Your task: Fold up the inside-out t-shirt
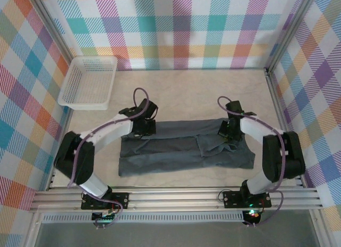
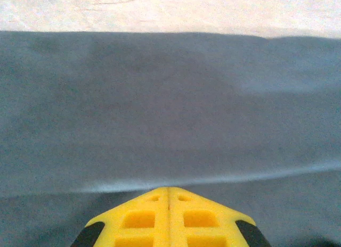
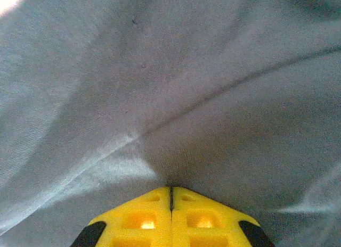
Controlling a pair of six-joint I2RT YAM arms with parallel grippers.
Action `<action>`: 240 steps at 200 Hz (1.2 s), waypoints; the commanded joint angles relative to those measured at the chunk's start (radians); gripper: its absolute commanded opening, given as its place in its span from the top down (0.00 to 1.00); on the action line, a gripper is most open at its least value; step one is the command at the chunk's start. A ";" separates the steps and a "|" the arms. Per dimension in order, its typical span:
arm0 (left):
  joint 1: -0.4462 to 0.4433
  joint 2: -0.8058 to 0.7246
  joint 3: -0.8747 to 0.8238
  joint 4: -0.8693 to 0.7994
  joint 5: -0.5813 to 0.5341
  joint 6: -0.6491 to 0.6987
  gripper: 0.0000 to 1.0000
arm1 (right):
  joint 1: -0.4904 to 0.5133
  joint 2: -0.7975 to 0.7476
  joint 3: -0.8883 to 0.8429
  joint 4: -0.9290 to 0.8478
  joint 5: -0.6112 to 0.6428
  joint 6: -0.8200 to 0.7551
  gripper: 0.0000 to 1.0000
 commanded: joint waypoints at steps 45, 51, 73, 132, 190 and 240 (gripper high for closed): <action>0.081 0.431 0.334 -0.079 -0.042 -0.108 1.00 | -0.002 0.156 0.159 -0.085 0.010 0.029 0.97; 0.087 0.462 0.360 -0.073 -0.038 -0.113 1.00 | -0.002 0.167 0.171 -0.094 0.008 0.030 0.97; 0.116 0.582 0.464 -0.038 0.028 -0.117 1.00 | -0.004 0.190 0.198 -0.104 -0.010 0.032 0.96; 0.174 0.935 1.124 -0.114 0.140 -0.036 1.00 | -0.005 0.169 0.153 -0.072 -0.202 0.082 0.95; 0.159 0.496 0.673 0.019 0.069 -0.054 1.00 | -0.006 0.149 0.106 -0.066 -0.170 0.053 0.94; 0.091 0.101 0.179 -0.096 -0.029 -0.136 1.00 | -0.006 0.177 0.095 -0.032 -0.181 0.041 0.95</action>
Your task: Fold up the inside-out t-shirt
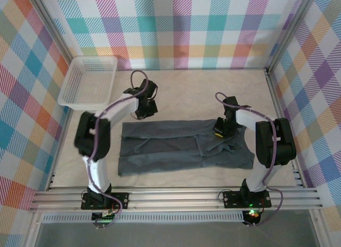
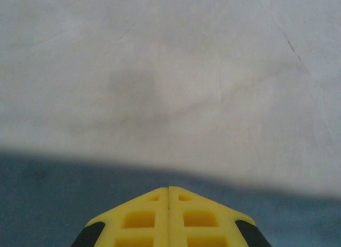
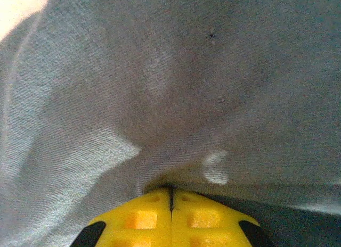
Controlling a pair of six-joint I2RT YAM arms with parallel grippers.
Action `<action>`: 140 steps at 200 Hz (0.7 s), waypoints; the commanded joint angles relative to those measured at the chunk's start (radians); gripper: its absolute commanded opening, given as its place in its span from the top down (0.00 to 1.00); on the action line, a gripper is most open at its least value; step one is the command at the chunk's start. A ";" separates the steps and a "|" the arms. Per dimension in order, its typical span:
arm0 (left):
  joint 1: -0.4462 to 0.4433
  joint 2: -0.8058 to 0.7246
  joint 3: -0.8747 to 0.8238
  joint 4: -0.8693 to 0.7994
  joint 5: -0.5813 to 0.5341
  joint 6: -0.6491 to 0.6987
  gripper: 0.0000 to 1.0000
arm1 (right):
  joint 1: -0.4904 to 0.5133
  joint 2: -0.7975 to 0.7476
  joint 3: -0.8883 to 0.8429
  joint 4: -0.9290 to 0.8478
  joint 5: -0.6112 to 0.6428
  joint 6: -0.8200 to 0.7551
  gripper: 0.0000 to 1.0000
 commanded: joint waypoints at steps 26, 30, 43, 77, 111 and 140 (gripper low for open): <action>-0.036 -0.170 -0.284 -0.034 -0.075 -0.107 1.00 | -0.002 0.019 -0.038 0.008 -0.017 -0.018 0.95; -0.037 -0.171 -0.300 -0.020 -0.069 -0.106 1.00 | -0.002 0.018 -0.039 0.008 -0.015 -0.017 0.95; -0.037 -0.163 -0.329 0.033 -0.032 -0.103 1.00 | -0.002 0.014 -0.042 0.008 -0.014 -0.016 0.95; -0.040 -0.084 -0.330 0.101 0.032 -0.117 1.00 | -0.002 0.017 -0.046 0.009 -0.005 -0.008 0.95; -0.032 0.083 -0.238 0.143 -0.004 -0.103 1.00 | -0.003 0.020 -0.040 -0.003 0.002 0.023 0.94; 0.020 0.264 -0.100 0.172 0.044 -0.093 1.00 | -0.001 -0.006 -0.064 0.008 -0.018 0.080 0.90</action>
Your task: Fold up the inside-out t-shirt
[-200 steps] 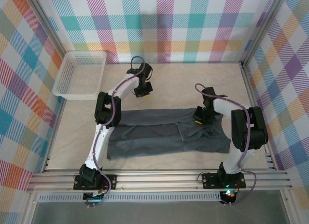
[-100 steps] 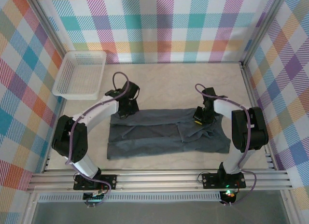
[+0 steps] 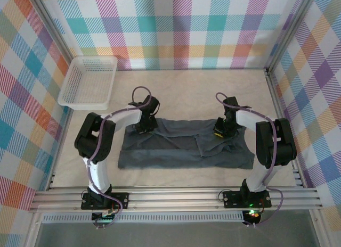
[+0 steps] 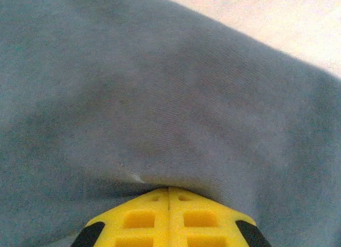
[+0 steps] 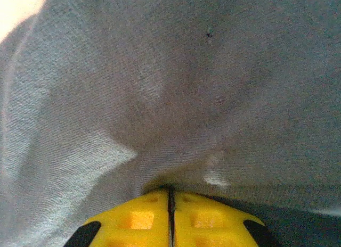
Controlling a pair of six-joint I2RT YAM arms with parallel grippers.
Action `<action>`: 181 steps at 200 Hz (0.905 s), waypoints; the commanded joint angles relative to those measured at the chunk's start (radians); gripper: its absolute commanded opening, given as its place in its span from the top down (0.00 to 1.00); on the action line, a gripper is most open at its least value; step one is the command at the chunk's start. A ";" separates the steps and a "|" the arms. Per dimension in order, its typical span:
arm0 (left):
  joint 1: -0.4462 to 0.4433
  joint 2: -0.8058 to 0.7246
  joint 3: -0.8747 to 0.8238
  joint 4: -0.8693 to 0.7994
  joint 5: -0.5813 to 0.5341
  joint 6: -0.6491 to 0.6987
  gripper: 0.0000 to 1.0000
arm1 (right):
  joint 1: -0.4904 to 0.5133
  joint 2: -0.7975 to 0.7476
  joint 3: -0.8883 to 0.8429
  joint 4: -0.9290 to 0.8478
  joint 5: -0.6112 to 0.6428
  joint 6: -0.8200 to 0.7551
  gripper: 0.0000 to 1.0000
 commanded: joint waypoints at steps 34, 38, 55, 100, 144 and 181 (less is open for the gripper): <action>0.089 0.315 0.334 0.105 0.101 0.071 1.00 | 0.001 -0.032 -0.065 0.011 -0.051 0.115 0.88; 0.089 0.341 0.391 0.096 0.102 0.089 1.00 | 0.002 -0.033 -0.069 0.020 -0.064 0.126 0.87; 0.091 0.466 0.647 0.060 0.106 0.138 1.00 | 0.023 -0.037 -0.110 0.092 -0.150 0.226 0.87; 0.101 0.776 1.249 0.038 0.154 0.198 1.00 | 0.337 -0.097 -0.275 0.380 -0.190 0.703 0.86; 0.134 0.738 1.376 0.053 0.221 0.249 0.99 | 0.595 -0.023 -0.141 0.523 -0.165 0.766 0.85; 0.177 0.345 0.902 0.200 0.262 0.243 0.92 | 0.591 -0.205 -0.153 0.472 -0.135 0.596 0.78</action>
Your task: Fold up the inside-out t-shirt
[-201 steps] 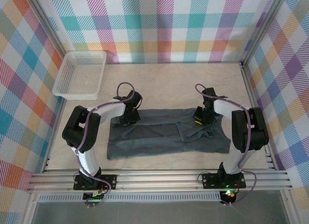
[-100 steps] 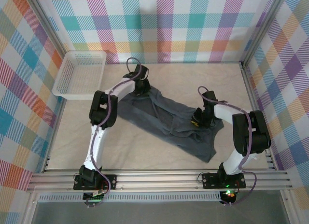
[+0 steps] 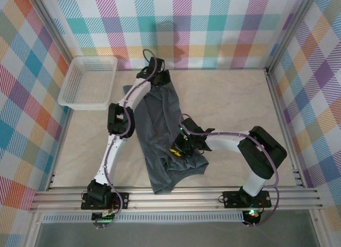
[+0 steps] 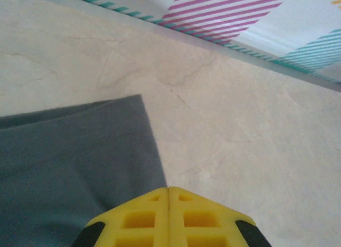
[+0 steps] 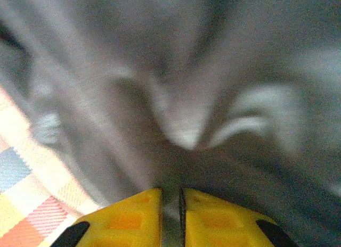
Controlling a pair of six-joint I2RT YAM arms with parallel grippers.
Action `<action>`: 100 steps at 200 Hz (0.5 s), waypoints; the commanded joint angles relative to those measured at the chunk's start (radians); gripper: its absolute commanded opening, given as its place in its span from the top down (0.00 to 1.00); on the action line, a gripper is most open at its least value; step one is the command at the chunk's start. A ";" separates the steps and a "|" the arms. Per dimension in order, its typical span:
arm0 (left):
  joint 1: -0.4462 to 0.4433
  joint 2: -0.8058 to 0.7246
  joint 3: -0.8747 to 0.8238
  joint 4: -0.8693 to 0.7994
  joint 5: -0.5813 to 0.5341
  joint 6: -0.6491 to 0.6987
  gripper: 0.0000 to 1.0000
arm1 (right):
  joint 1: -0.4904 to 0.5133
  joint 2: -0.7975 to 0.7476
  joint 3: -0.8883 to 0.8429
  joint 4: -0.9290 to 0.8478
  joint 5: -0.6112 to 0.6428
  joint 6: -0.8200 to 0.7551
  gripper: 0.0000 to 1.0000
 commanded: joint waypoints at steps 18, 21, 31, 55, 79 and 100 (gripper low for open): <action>0.057 -0.622 -0.655 0.313 0.058 -0.029 0.86 | -0.055 -0.317 0.002 -0.308 0.281 -0.319 0.69; 0.058 -0.668 -0.725 0.325 0.050 -0.037 0.85 | -0.057 -0.339 -0.002 -0.349 0.330 -0.352 0.67; 0.059 -0.808 -0.891 0.320 0.021 -0.067 0.82 | -0.080 -0.396 -0.036 -0.426 0.417 -0.474 0.60; 0.059 -1.090 -1.237 0.280 0.031 -0.160 0.78 | -0.212 -0.453 -0.139 -0.463 0.307 -0.673 0.42; 0.045 -1.285 -1.480 0.175 0.091 -0.249 0.68 | -0.339 -0.422 -0.211 -0.436 0.072 -0.743 0.40; -0.006 -1.412 -1.581 0.015 0.080 -0.276 0.68 | -0.342 -0.401 -0.240 -0.445 0.015 -0.757 0.41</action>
